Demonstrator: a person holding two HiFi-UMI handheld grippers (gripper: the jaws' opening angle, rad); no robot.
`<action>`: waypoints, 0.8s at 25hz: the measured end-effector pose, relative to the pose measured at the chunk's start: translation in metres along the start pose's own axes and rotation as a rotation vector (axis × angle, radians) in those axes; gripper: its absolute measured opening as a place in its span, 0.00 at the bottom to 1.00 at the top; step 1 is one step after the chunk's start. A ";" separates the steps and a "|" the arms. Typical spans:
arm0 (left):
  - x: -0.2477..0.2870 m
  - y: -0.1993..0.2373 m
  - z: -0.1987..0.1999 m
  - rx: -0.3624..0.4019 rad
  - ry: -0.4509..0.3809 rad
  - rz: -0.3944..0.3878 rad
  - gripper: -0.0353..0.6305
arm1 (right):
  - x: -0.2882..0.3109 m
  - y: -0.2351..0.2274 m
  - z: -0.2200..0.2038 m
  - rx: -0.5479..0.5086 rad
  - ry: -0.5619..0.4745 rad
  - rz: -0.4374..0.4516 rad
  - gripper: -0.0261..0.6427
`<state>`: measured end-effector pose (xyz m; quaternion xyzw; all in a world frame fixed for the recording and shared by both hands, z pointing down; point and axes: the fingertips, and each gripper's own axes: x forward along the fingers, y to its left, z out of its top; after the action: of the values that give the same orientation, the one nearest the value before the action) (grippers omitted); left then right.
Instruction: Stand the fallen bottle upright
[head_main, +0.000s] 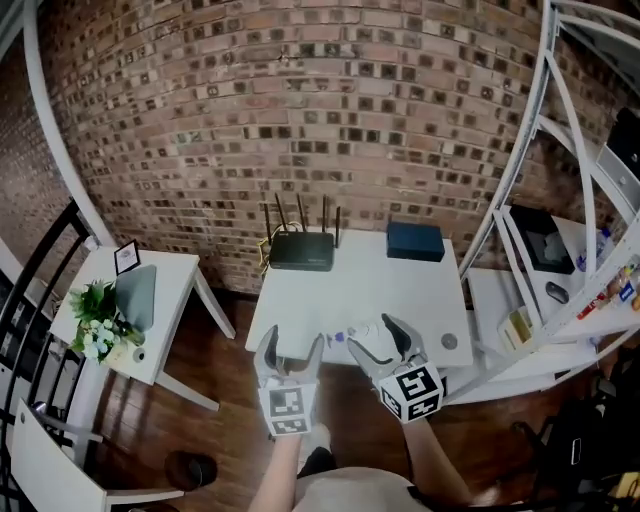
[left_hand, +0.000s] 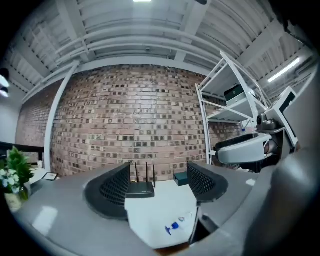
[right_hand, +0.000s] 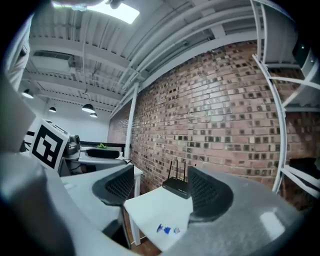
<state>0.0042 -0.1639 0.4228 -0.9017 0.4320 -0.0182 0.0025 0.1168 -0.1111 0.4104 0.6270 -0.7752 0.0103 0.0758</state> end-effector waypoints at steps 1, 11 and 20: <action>0.016 0.008 0.005 0.002 -0.005 -0.007 0.62 | 0.017 -0.006 0.008 -0.007 -0.004 0.004 0.52; 0.102 0.049 -0.017 -0.037 0.056 -0.101 0.61 | 0.109 -0.018 -0.020 -0.028 0.178 0.169 0.45; 0.136 0.050 -0.081 -0.076 0.187 -0.083 0.59 | 0.147 -0.025 -0.111 -0.156 0.484 0.483 0.45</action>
<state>0.0479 -0.3004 0.5071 -0.9127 0.3928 -0.0860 -0.0729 0.1231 -0.2465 0.5376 0.3971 -0.8592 0.1170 0.3007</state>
